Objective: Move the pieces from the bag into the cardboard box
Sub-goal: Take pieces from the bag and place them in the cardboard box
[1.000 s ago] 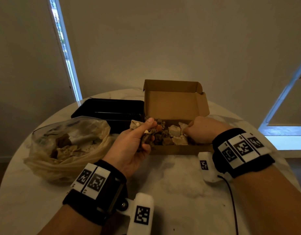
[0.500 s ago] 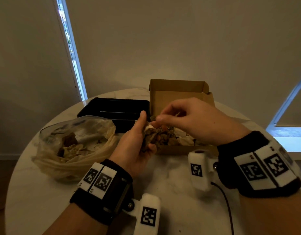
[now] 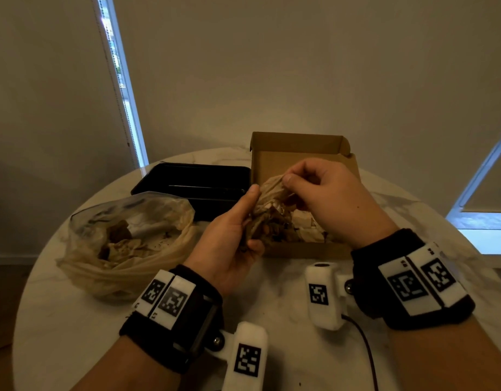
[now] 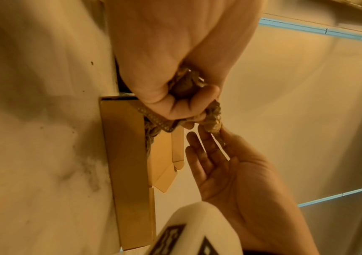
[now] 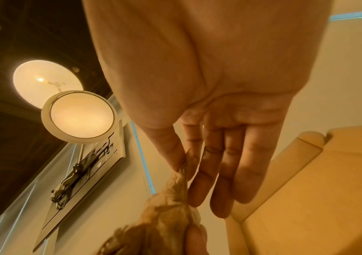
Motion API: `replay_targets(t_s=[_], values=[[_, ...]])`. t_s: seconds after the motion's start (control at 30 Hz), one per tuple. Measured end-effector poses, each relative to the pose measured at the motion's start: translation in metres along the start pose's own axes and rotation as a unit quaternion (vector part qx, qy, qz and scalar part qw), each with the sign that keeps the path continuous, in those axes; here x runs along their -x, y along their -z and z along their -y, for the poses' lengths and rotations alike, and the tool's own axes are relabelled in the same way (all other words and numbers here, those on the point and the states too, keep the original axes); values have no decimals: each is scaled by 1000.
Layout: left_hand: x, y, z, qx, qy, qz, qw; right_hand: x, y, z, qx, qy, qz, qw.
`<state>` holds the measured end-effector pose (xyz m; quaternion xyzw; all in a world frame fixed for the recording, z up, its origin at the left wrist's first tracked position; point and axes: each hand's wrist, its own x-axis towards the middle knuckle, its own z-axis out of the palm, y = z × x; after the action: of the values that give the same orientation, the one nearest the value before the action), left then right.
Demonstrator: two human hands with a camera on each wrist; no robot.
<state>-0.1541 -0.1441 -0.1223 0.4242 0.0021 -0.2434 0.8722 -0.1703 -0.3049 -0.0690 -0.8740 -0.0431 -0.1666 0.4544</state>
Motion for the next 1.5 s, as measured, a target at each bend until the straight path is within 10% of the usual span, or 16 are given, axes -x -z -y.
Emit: replay_targets(t_s=[0.53, 0.7, 0.83, 1.2, 1.5], values=[[-7, 4, 4, -24, -54, 5, 998, -1, 2, -9, -143, -76, -2, 987], [-8, 4, 6, -38, -62, 9, 997, 6, -3, -7, -181, -134, 119, 967], [-11, 6, 4, -38, -44, -9, 998, 0, 5, -12, -207, -142, 46, 967], [-7, 5, 2, -51, -27, -39, 998, 2, 55, -49, 122, -246, 11, 961], [-4, 3, 1, -56, -27, -42, 997, 4, 59, -54, 44, -251, 15, 967]])
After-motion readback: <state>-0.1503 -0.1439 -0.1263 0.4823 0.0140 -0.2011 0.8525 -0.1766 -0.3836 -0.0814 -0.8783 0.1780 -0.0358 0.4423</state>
